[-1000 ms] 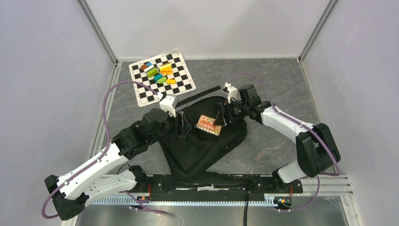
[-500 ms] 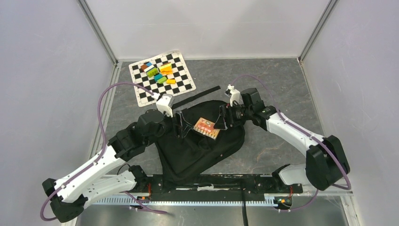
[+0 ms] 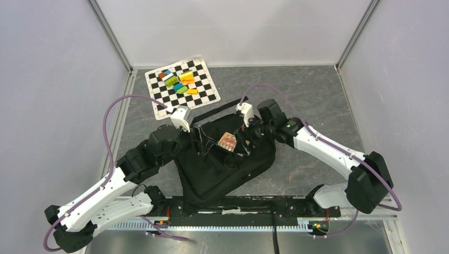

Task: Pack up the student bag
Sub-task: Pick up the stationery from the student bag.

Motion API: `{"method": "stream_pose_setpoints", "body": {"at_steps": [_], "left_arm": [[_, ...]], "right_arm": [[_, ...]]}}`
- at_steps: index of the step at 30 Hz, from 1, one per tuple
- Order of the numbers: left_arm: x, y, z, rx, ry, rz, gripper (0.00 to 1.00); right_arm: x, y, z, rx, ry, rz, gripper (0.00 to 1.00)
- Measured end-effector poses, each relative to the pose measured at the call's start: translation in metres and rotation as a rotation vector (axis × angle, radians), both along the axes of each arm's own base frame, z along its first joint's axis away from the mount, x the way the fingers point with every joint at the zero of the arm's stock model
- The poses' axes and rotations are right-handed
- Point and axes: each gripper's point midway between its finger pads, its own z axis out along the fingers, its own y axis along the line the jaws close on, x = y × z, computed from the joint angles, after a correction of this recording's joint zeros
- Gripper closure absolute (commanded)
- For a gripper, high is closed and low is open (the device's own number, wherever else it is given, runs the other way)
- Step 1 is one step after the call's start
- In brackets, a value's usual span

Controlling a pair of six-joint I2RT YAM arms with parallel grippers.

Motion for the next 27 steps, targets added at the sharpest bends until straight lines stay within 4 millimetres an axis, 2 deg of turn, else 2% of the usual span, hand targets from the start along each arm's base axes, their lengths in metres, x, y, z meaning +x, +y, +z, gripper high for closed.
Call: {"method": "stream_pose_setpoints", "body": {"at_steps": [4, 10, 14, 19, 23, 24, 27], "left_arm": [[-0.001, 0.001, 0.002, -0.01, -0.001, 0.003, 0.28], [-0.002, 0.003, 0.002, -0.017, 0.001, 0.007, 0.22], [-0.002, 0.003, 0.002, -0.019, 0.003, 0.008, 0.18], [-0.002, 0.003, 0.001, -0.021, 0.009, 0.016, 0.11], [-0.002, 0.007, -0.007, -0.001, 0.039, 0.046, 0.02], [-0.001, 0.009, -0.01, 0.011, 0.049, 0.056, 0.0], [0.002, 0.013, -0.022, 0.048, 0.08, 0.094, 0.0]], "right_arm": [[-0.007, 0.007, -0.005, -0.059, -0.115, 0.056, 0.02], [-0.007, -0.002, -0.017, -0.175, -0.263, 0.068, 0.02], [-0.009, -0.004, -0.017, -0.218, -0.349, 0.073, 0.02], [-0.016, 0.001, -0.01, -0.23, -0.468, 0.076, 0.11], [-0.019, 0.005, -0.011, -0.274, -0.56, 0.053, 0.15], [-0.017, 0.003, -0.011, -0.295, -0.588, 0.03, 0.19], [-0.022, 0.005, -0.011, -0.329, -0.659, 0.021, 0.4]]}}
